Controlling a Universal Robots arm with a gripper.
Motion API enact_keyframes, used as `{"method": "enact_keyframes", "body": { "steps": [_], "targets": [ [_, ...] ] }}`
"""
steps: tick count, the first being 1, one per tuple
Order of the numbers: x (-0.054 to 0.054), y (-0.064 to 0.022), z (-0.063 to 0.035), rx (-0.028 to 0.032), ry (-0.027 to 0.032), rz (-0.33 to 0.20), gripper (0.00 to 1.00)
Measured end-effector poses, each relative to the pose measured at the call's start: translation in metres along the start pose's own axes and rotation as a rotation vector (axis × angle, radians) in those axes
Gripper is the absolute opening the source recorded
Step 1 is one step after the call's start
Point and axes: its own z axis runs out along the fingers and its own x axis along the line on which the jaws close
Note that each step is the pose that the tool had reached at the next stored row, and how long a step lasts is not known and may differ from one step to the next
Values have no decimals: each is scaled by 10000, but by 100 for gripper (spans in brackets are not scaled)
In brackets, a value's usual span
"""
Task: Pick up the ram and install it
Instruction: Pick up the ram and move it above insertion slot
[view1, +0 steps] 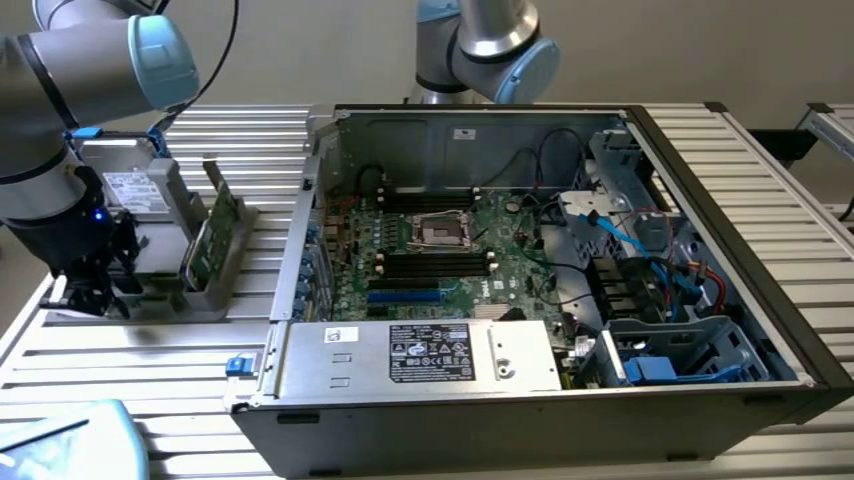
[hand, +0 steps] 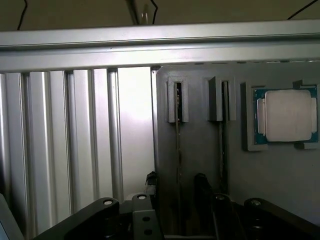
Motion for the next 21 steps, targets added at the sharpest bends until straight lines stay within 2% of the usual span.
{"method": "enact_keyframes", "body": {
  "steps": [8, 10, 11, 13, 14, 21],
  "targets": [
    [0, 0, 1, 1, -2, 1, 41],
    [0, 0, 0, 0, -1, 0, 28],
    [0, 0, 0, 1, -2, 1, 28],
    [0, 0, 0, 0, -1, 0, 16],
    [0, 0, 0, 0, -1, 0, 15],
    [0, 0, 0, 0, -1, 1, 15]
  ]
}}
